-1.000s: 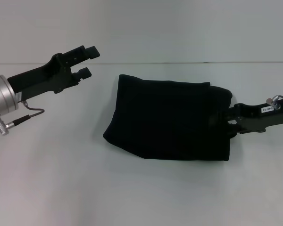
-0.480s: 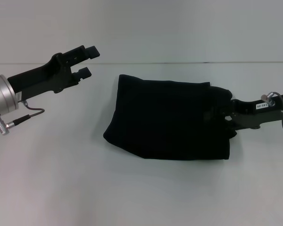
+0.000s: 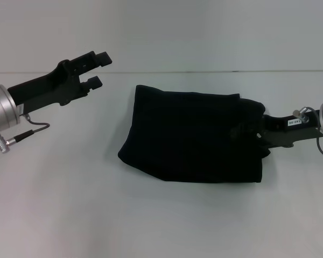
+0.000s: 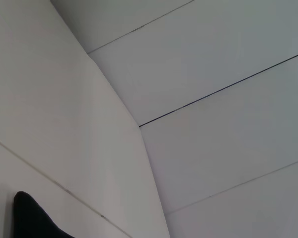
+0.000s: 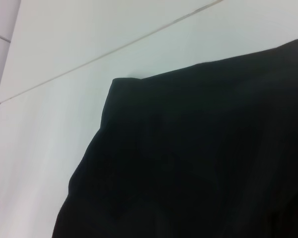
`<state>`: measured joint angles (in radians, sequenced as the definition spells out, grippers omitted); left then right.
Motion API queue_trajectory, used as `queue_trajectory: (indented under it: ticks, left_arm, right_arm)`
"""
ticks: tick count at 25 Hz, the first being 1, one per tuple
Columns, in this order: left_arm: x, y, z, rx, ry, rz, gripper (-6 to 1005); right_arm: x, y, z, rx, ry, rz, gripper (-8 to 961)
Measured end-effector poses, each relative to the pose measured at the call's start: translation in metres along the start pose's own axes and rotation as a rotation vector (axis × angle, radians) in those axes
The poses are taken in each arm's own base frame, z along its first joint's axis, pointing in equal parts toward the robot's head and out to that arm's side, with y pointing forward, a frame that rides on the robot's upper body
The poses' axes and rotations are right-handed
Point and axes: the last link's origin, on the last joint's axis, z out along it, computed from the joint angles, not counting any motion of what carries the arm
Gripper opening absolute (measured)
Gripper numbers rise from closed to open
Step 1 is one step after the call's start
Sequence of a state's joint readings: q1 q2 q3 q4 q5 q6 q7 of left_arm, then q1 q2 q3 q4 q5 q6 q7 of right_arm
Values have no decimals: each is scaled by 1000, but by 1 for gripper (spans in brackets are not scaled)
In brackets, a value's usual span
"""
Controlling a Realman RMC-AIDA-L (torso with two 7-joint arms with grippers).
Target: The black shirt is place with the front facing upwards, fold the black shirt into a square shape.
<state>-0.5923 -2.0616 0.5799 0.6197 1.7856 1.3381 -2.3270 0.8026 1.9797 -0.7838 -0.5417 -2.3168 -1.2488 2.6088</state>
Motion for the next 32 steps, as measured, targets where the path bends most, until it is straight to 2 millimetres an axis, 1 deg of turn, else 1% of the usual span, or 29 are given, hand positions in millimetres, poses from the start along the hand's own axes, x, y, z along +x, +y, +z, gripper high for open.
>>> queue_trajectory:
  ticks: [6,11,17,32]
  left_arm:
    - [1,0,0,2,2,2,842]
    - [2,1,1,0,1,5,842]
    - [3,2,3,1,4,7,843]
    - [3,2,3,0,6,6,843]
  right_arm:
    - [-2,0,1,13,-6,1,667]
    - [0,-2,5,30,3,-3,475]
    - [-1,-3,5,40,0,-4,476]
    - [-2,-3,7,45,-12,6,385]
